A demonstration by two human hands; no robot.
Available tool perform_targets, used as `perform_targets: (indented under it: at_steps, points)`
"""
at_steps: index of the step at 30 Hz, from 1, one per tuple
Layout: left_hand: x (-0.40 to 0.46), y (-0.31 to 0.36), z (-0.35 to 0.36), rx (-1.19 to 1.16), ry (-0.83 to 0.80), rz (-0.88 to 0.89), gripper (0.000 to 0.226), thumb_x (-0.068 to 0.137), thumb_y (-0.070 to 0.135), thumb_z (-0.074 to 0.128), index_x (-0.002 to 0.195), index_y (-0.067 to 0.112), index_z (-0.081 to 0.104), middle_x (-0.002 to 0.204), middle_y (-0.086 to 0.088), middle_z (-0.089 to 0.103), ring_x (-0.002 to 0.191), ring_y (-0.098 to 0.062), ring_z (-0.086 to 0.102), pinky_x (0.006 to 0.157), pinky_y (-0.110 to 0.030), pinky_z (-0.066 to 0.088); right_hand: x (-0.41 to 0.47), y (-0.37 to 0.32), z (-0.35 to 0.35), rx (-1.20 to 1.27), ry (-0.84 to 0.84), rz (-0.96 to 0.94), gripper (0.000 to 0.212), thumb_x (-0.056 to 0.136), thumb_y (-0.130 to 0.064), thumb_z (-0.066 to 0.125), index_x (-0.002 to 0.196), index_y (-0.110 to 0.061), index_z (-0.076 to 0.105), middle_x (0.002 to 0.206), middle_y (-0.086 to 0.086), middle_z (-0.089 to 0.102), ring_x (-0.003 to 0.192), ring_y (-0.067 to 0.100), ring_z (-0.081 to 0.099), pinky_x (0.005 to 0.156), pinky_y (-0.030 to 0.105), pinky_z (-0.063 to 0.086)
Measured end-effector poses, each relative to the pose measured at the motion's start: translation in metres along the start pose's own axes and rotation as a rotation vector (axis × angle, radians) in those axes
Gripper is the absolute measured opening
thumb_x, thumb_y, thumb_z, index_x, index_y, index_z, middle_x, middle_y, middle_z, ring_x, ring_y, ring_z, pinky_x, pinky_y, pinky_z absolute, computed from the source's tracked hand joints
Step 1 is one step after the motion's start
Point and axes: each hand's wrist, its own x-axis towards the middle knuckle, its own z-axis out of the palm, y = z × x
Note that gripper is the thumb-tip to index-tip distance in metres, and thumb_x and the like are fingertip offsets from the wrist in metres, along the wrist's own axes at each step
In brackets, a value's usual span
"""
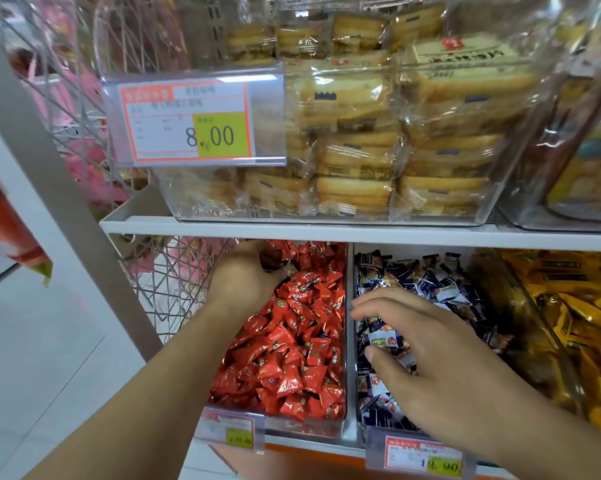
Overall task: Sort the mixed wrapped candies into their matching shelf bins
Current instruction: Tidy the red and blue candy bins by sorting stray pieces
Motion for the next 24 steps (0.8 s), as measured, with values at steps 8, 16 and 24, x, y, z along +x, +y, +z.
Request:
perform_targets:
  at_steps: [8,16,24]
  points:
    - [0.000,0.005,-0.003,0.108,-0.077,0.024,0.039,0.089,0.039,0.077,0.123,0.021,0.070,0.118,0.006,0.070,0.111,-0.015,0.066,0.088,-0.017,0.045,-0.001,0.000,0.000,-0.007,0.008,-0.013,0.032,0.104,-0.039,0.052,0.133,-0.052,0.046,0.139,-0.050,0.025,0.132,-0.027,0.019,0.098,-0.004,0.016]
    - [-0.003,0.008,-0.009,0.126,-0.099,0.019,0.028,0.089,0.035,0.078,0.112,0.019,0.073,0.116,0.003,0.068,0.091,-0.015,0.064,0.077,-0.019,0.046,-0.001,0.000,0.000,-0.007,-0.008,0.004,0.033,0.105,-0.039,0.052,0.134,-0.052,0.045,0.140,-0.050,0.024,0.126,-0.034,0.016,0.095,-0.008,0.013]
    - [-0.019,0.024,-0.024,-0.057,0.041,0.048,0.029,0.091,0.033,0.077,0.115,0.017,0.074,0.081,0.022,0.056,0.067,0.011,0.049,0.059,0.003,0.036,-0.001,-0.002,-0.001,-0.003,-0.007,0.024,0.033,0.105,-0.037,0.053,0.133,-0.051,0.046,0.139,-0.048,0.027,0.126,-0.030,0.021,0.094,-0.009,0.013]
